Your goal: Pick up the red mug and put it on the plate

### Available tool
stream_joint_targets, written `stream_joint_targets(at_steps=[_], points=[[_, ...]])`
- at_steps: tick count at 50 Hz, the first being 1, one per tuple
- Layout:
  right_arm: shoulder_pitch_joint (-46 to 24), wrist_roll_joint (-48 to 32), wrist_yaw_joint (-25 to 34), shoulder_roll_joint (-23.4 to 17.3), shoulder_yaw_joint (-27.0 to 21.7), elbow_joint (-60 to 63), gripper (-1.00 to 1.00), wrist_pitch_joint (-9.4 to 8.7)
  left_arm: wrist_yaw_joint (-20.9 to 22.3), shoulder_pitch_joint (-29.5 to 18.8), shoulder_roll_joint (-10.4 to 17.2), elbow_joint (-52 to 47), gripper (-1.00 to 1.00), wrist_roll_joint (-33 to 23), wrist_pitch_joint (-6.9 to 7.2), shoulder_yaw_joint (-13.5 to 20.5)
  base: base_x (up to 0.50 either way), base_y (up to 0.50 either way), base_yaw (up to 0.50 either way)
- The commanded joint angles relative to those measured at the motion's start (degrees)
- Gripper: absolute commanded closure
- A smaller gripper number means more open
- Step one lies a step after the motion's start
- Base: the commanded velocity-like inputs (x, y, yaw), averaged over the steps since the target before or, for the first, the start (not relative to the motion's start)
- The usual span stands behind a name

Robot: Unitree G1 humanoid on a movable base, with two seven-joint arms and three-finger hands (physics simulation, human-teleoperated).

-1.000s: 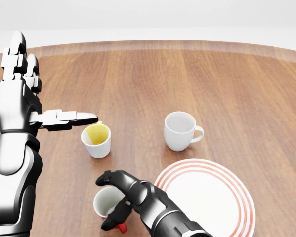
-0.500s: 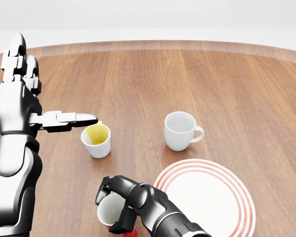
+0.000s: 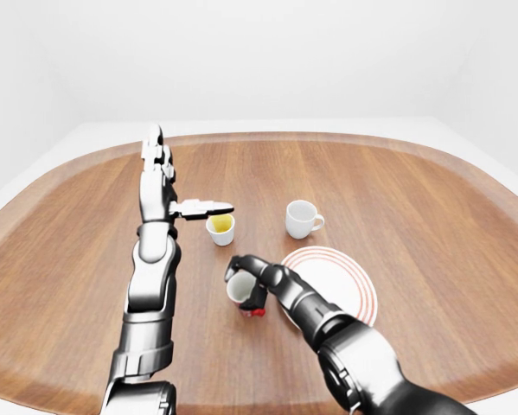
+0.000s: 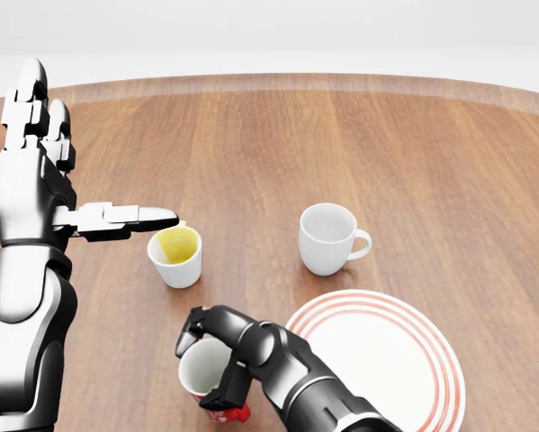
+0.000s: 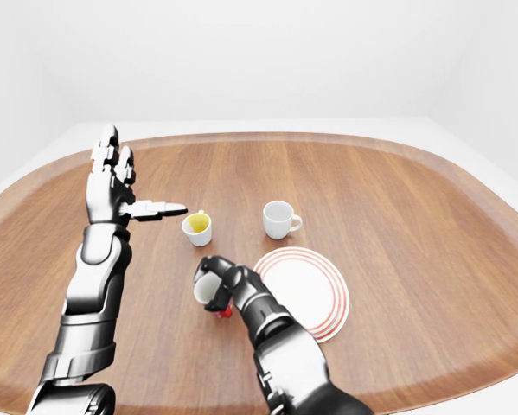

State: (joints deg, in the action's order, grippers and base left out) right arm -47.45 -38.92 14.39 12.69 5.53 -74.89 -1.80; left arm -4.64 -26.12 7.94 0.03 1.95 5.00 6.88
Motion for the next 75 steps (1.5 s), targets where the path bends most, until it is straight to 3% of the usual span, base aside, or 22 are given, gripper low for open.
stream_joint_targets(at_steps=[1, 12, 33, 75], points=[[-0.25, 3.91, -2.52, -0.85, -0.34, 1.54, 1.00, -1.12, -0.04, 0.01, -0.13, 0.71, -1.00, -0.24, 0.00, -0.13, 0.00, 0.00, 0.00], [-1.96, 5.37, -1.43, -1.35, -0.14, 4.70, 1.00, -3.20, -0.05, -0.04, -0.35, -0.56, -1.00, -0.64, 0.00, -0.41, 0.00, 0.00, 0.00], [-3.03, 7.46, 0.05, -2.74, -0.02, 8.46, 1.00, -3.20, -0.24, -0.73, -0.78, -0.23, -1.00, -1.22, 0.00, -0.84, 0.00, 0.00, 0.00], [3.48, 9.88, 2.53, -9.76, -1.00, 18.24, 1.00, -3.20, -0.29, -0.61, -0.87, 0.78, -1.00, -1.53, 0.00, -0.94, 0.00, 0.00, 0.00]])
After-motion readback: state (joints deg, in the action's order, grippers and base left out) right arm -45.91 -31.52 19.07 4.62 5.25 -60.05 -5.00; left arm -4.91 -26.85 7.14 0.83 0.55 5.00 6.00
